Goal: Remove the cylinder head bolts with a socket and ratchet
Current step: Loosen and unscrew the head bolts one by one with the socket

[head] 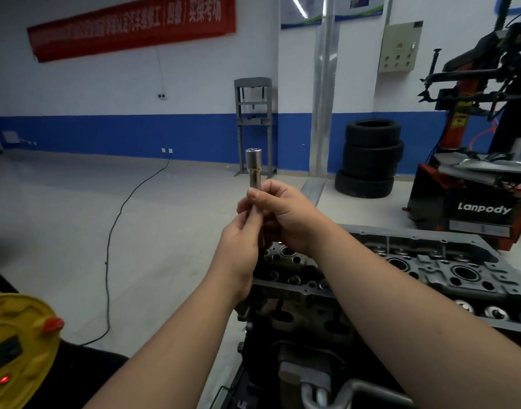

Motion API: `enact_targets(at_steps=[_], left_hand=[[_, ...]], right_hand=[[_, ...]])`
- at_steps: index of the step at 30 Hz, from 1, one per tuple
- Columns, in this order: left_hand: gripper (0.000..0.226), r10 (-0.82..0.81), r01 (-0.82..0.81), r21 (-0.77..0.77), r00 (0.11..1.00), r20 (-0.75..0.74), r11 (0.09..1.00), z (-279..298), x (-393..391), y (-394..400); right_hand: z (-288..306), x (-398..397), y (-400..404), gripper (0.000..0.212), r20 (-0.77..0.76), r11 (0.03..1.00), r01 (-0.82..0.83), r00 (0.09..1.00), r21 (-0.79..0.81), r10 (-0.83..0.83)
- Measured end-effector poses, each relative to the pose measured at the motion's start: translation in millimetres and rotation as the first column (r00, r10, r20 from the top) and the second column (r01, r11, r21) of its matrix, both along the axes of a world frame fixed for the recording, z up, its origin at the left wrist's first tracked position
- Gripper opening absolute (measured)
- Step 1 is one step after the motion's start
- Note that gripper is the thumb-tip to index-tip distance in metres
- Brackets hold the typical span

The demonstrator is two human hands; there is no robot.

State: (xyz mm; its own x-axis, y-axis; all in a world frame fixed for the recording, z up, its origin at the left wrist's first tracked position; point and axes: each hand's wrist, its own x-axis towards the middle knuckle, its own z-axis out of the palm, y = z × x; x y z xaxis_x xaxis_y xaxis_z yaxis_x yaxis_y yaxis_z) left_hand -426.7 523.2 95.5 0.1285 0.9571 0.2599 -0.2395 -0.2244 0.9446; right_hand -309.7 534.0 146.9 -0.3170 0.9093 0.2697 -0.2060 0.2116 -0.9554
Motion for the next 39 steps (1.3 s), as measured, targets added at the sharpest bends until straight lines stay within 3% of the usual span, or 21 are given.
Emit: enact_targets(at_steps=[5, 12, 17, 23, 31, 39], left_hand=[[0.036, -0.011, 0.012, -0.010, 0.998, 0.057, 1.000, -1.8, -4.1, -3.9], [0.026, 0.006, -0.006, -0.008, 0.999, 0.050, 1.000, 0.8, -4.7, -3.2], [0.041, 0.029, -0.028, -0.006, 0.997, 0.071, 1.000, -2.7, -4.5, 0.7], [0.039, -0.032, 0.034, -0.059, 0.999, 0.034, 0.998, -1.6, -7.4, -0.4], [0.041, 0.052, -0.051, -0.008, 0.996, 0.073, 0.999, 0.6, -3.9, -4.7], [0.043, -0.002, 0.002, -0.043, 1.000, 0.001, 0.999, 0.2, -5.1, -2.8]], right_hand=[[2.1, 5.1, -3.4, 0.028, 0.090, 0.991, -0.127, 0.987, -0.046, 0.131], [0.8, 0.7, -2.1, 0.028, 0.042, 0.999, -0.024, 0.999, -0.025, 0.025], [1.5, 0.8, -2.6, 0.022, 0.019, 0.999, -0.045, 0.999, -0.019, 0.045], [3.3, 5.3, -1.2, 0.041, 0.105, 0.993, -0.083, 0.990, -0.089, 0.093], [0.3, 2.8, -1.5, 0.012, 0.074, 1.000, -0.020, 0.997, -0.013, 0.021], [3.2, 3.2, -5.1, 0.028, 0.072, 0.992, -0.103, 0.992, -0.068, 0.108]])
